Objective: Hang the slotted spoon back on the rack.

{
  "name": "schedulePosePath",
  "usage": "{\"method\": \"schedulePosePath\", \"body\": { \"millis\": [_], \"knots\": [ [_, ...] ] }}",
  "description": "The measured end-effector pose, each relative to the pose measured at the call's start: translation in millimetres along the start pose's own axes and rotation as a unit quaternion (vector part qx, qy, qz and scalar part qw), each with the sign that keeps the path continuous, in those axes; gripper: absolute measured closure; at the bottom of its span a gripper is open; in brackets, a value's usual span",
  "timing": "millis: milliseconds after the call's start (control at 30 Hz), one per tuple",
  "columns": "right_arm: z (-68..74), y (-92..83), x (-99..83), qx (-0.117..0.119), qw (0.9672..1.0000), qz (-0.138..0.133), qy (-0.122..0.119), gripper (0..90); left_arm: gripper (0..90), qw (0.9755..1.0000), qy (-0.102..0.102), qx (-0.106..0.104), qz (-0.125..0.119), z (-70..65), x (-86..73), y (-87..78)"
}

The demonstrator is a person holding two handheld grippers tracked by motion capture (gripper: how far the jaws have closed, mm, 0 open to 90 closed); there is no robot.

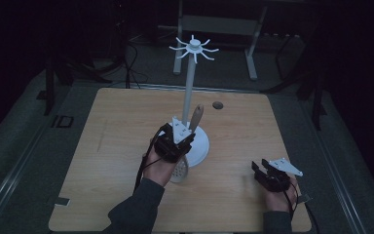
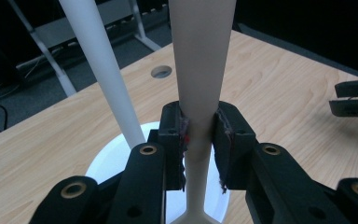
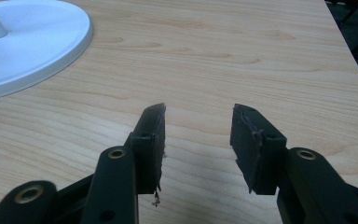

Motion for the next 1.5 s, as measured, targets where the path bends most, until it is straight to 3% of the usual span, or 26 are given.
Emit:
{"method": "schedulePosePath", "body": {
  "millis": [500, 1200, 1500],
  "knots": [
    [-0.2, 0.2, -0.1, 0.0, 1.0, 0.0, -0.001, 54.9, 74.4, 0.9997, -0.006, 0.011, -0.021, 5.6, 6.6, -5.9],
    [-0.1, 0.5, -0.2, 0.0, 1.0, -0.001, -0.001, 54.9, 74.3, 0.9984, -0.013, 0.031, -0.046, 8.4, 29.1, -10.1],
    [-0.1, 0.9, -0.5, 0.0, 1.0, 0.0, -0.002, 54.8, 74.3, 0.9972, -0.028, 0.041, -0.056, 10.8, 39.8, -12.5]
  ]
}}
Point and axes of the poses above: each handheld gripper's, and its own axes: y roughly forward along the jaws, x roughly out of its top, z roughly to its left, the point moved 6 cm from there along y, roughly forward along the jaws, and after that the axes turned 3 degrees about x, right-handed, at the moved point
